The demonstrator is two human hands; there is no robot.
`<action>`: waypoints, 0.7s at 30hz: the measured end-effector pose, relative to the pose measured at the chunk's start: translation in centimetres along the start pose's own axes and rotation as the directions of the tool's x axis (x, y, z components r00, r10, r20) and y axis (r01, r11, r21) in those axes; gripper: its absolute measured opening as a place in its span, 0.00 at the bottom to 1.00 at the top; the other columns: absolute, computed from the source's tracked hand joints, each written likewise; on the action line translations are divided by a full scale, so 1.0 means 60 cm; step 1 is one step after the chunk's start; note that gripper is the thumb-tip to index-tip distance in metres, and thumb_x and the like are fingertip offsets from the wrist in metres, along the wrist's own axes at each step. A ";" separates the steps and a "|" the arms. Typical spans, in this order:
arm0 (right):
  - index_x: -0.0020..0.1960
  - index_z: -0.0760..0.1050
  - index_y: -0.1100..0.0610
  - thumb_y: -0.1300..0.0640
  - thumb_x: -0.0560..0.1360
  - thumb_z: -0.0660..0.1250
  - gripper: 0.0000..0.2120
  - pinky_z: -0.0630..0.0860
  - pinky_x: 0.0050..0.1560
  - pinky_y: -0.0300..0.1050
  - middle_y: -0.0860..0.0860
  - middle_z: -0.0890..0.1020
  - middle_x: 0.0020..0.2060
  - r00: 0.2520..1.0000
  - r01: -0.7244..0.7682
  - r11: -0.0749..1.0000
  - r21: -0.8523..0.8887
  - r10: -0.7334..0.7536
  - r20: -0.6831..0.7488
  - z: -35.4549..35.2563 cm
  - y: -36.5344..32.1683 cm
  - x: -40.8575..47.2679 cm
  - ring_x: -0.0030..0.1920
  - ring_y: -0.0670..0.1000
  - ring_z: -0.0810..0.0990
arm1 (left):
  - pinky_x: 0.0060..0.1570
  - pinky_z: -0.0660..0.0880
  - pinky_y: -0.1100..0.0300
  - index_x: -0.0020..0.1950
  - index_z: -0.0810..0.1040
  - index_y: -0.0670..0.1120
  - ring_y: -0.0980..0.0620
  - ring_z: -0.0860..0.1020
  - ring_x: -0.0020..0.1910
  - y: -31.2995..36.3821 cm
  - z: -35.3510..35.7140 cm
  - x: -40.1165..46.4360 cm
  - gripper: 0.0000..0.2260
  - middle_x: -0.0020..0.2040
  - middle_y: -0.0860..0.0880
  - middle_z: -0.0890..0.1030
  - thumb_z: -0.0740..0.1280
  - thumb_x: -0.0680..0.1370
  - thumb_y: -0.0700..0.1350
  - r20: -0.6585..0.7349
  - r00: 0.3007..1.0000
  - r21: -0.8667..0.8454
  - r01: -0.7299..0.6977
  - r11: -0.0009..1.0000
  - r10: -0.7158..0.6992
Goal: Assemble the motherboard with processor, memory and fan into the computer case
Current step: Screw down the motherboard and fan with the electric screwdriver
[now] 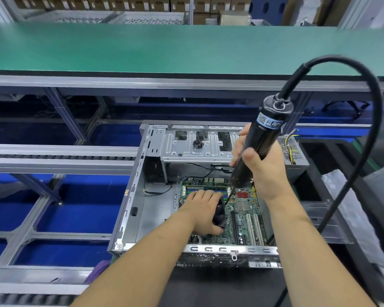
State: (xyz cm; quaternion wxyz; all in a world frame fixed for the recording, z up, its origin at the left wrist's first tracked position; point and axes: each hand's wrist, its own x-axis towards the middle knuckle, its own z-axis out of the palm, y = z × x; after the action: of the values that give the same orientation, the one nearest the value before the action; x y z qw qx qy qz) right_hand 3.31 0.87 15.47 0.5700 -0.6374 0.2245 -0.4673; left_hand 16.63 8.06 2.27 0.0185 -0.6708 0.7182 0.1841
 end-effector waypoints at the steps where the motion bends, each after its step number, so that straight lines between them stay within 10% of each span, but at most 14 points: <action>1: 0.50 0.75 0.46 0.26 0.60 0.76 0.31 0.76 0.44 0.64 0.49 0.78 0.37 1.000 -0.003 1.000 -0.008 0.003 -0.022 0.002 -0.001 -0.001 0.36 0.54 0.77 | 0.75 0.52 0.46 0.80 0.49 0.48 0.44 0.57 0.75 0.000 0.000 0.000 0.46 0.77 0.48 0.58 0.68 0.72 0.65 0.000 1.000 0.003 0.002 1.000 -0.002; 7: 0.45 0.75 0.60 0.44 0.69 0.75 0.20 0.81 0.43 0.53 0.54 0.83 0.33 0.970 0.072 0.978 -0.198 -0.115 -0.215 -0.001 -0.014 0.008 0.36 0.56 0.83 | 0.75 0.53 0.45 0.80 0.49 0.48 0.43 0.56 0.75 0.000 -0.001 0.002 0.46 0.77 0.47 0.58 0.68 0.72 0.65 0.013 1.000 0.014 0.002 1.000 -0.002; 11: 0.45 0.74 0.47 0.48 0.69 0.76 0.11 0.80 0.41 0.57 0.51 0.80 0.33 0.968 0.118 0.981 -0.153 -0.148 -0.202 0.000 -0.019 0.012 0.33 0.57 0.80 | 0.74 0.53 0.45 0.80 0.49 0.48 0.44 0.57 0.75 0.000 -0.002 0.002 0.46 0.77 0.48 0.58 0.68 0.72 0.65 0.013 1.000 0.011 0.002 1.000 -0.002; 21: 0.43 0.69 0.69 0.43 0.69 0.74 0.28 0.75 0.42 0.64 0.66 0.76 0.34 0.978 0.097 0.976 -0.195 -0.130 -0.165 0.008 -0.010 0.015 0.35 0.65 0.75 | 0.75 0.51 0.45 0.80 0.47 0.48 0.43 0.55 0.76 0.003 -0.002 0.003 0.46 0.78 0.47 0.55 0.67 0.73 0.66 0.039 0.999 0.051 0.010 0.999 -0.012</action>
State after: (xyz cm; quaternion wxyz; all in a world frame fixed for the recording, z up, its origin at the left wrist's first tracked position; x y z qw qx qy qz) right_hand 4.00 0.54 16.40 0.4582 -0.6557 0.2798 -0.5309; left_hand 16.50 7.88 2.40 0.0509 -0.6704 0.7183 0.1790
